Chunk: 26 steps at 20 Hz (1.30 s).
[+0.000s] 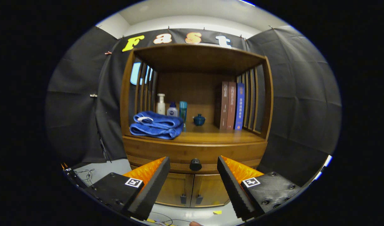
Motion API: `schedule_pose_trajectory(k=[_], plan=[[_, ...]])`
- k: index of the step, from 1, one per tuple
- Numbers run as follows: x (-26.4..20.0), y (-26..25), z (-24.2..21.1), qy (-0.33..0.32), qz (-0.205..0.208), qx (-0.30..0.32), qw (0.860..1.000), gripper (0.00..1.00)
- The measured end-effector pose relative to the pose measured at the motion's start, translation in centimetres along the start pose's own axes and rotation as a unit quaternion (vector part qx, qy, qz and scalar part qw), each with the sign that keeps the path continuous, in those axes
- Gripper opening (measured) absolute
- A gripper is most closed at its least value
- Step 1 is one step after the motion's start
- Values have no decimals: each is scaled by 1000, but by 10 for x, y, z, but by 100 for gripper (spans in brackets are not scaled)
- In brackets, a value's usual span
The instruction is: Pull open the drawer, take out the items inside it, and place them on the countertop above the cabinet.
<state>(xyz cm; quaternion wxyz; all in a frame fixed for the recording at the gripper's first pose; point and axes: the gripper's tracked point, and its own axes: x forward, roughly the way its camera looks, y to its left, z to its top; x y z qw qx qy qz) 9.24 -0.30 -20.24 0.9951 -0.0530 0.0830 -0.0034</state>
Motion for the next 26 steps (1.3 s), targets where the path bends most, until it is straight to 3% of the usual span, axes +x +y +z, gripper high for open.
schedule_pose_trajectory(k=[4,11,13,15,16,17,18,19,26], plan=[[56,-8,-33,38,-5,30,999,100],[122,2,-62,74,0,20,997,97],[134,-3,-73,91,-14,26,995,71],[137,-4,-74,94,-13,29,995,55],[141,-5,-79,96,-15,16,995,55],[139,-5,-78,95,-17,1,995,46],[134,-6,-77,94,-20,-11,995,46],[136,-6,-78,95,-21,-15,995,38],[115,-7,-79,106,-9,0,994,38]])
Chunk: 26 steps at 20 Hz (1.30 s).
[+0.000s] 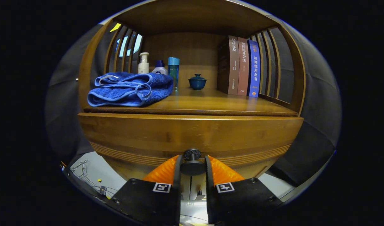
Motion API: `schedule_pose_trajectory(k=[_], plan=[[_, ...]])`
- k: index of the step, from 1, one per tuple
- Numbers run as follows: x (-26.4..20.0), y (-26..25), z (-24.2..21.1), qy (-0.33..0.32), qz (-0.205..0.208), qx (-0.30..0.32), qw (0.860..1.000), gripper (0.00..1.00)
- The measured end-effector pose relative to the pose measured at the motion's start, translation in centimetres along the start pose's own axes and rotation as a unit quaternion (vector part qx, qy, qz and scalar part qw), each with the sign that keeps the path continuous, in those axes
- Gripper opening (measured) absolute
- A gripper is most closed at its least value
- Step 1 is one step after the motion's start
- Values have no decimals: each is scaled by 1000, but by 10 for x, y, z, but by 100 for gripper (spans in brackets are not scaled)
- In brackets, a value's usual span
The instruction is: Pull open the drawer, take out the items inside it, and place them on the countertop above the cabinet.
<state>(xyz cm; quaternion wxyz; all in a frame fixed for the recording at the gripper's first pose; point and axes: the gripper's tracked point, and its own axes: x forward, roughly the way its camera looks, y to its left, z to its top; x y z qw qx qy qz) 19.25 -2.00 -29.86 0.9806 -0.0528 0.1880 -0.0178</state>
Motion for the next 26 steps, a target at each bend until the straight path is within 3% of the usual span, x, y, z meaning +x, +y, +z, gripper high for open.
schedule_pose_trajectory(k=[13,26], plan=[[-103,-7,-37,-4,4,9,1000,38],[-147,-3,-63,-1,11,9,1000,38]])
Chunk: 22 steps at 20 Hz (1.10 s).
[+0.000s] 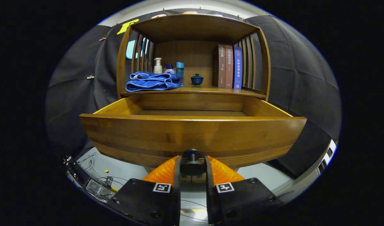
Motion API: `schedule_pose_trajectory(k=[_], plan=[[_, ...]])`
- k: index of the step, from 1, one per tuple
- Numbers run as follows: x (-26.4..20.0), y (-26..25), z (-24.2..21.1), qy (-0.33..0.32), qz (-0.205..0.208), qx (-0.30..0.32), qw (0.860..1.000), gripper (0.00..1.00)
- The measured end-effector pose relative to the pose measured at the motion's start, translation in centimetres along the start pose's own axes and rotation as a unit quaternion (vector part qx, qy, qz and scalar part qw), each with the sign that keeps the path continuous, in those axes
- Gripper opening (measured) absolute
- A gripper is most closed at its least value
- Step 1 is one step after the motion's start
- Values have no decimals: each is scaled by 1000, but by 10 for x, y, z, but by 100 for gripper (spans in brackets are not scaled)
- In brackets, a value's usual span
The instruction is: Pull open the drawer, take out the items inside it, and place them on the countertop above the cabinet.
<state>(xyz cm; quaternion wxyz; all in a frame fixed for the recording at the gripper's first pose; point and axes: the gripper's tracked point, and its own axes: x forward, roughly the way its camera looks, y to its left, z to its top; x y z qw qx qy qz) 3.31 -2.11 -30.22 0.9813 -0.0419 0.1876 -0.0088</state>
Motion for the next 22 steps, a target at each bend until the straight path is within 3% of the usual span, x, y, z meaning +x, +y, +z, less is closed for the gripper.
schedule_pose_trajectory(k=[7,12,17,22], plan=[[-11,2,-7,9,2,7,1000,38],[-50,-9,36,-37,-5,19,999,100],[-65,-13,73,-3,12,43,999,100],[-51,-17,122,35,5,1,999,100]])
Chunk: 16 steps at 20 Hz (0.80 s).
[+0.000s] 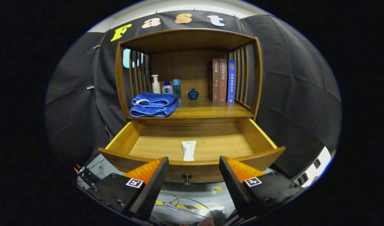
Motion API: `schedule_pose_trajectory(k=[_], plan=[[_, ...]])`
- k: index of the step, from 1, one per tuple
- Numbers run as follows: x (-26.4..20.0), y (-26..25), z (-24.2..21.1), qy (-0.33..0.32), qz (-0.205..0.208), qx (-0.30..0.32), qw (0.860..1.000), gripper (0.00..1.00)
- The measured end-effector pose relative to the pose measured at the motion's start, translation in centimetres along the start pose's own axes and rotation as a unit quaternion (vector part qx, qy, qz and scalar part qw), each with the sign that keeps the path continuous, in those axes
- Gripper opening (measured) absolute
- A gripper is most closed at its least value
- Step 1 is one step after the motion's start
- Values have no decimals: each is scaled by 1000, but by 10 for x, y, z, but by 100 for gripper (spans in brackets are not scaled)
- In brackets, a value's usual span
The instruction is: Pull open the drawer, take out the items inside it, and place them on the countertop above the cabinet.
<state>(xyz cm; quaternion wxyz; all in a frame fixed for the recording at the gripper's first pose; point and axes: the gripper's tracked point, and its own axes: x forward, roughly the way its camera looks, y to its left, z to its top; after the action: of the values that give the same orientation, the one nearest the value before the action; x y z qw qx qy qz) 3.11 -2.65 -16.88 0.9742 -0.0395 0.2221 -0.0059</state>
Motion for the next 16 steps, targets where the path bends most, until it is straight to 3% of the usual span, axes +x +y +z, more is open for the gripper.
schedule_pose_trajectory(k=[6,16], plan=[[62,18,36,80,25,-2,997,100],[172,16,-27,255,14,-15,967,100]])
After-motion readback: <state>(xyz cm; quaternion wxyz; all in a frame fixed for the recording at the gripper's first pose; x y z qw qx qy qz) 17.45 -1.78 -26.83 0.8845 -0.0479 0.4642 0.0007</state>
